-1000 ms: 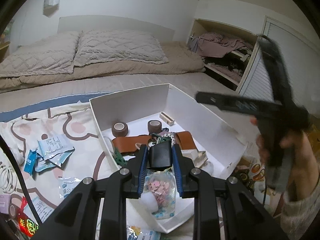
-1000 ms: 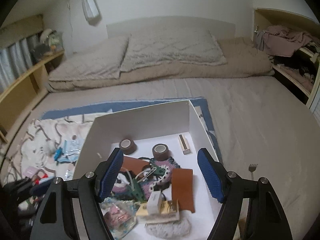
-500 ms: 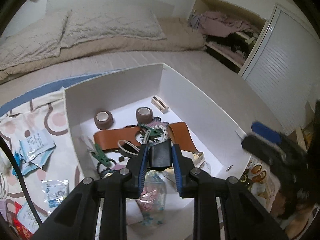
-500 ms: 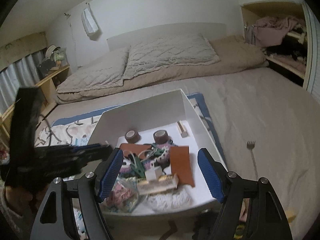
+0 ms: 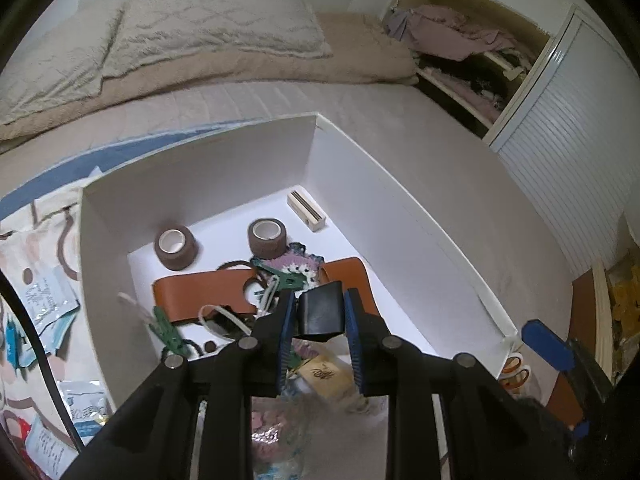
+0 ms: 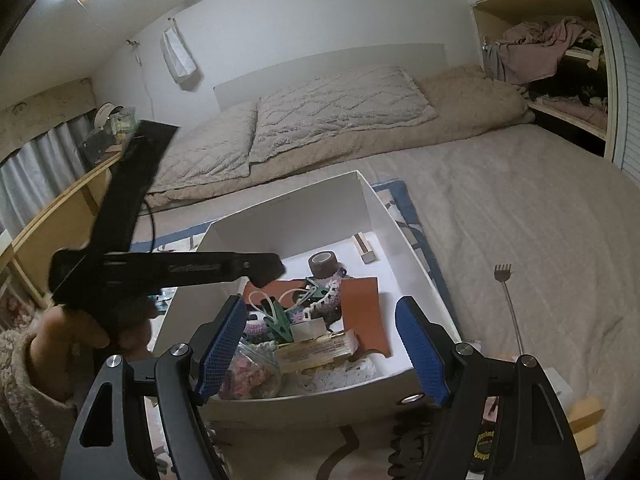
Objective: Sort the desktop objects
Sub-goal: 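Lower the black clip into the white box and open the left gripper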
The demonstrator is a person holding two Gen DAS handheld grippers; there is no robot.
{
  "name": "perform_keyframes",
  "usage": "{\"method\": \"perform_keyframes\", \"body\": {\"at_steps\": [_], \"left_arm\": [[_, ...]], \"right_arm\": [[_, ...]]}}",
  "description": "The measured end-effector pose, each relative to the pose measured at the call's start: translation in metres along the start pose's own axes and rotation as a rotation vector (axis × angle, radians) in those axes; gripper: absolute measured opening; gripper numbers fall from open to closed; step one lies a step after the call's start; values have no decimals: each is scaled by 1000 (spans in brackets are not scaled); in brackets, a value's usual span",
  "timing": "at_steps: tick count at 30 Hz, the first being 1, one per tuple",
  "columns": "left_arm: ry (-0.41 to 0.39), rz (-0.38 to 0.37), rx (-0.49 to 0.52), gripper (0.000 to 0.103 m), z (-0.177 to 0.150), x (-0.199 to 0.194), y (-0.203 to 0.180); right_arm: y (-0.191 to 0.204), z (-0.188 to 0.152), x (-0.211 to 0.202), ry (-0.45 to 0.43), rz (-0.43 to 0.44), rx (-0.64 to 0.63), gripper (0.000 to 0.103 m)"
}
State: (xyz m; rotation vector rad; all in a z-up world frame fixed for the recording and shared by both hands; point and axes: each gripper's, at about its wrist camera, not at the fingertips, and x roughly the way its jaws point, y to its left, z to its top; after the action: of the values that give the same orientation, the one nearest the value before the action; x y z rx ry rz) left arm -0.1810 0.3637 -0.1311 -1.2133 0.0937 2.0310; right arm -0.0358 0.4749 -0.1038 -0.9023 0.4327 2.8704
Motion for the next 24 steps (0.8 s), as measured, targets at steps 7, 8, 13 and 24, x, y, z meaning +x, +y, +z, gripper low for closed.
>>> {"method": "perform_keyframes", "body": {"at_steps": [7, 8, 13, 24], "left_arm": [[-61, 10, 14, 73, -5, -6, -4], [-63, 13, 17, 73, -6, -8, -5], [-80, 26, 40, 73, -14, -17, -8], [-126, 47, 73, 74, -26, -45, -17]], "right_arm": [[-4, -4, -4, -3, 5, 11, 77], [-3, -5, -5, -3, 3, 12, 77], [-2, -6, -9, -12, -3, 20, 77], [6, 1, -30, -57, -16, 28, 77]]}}
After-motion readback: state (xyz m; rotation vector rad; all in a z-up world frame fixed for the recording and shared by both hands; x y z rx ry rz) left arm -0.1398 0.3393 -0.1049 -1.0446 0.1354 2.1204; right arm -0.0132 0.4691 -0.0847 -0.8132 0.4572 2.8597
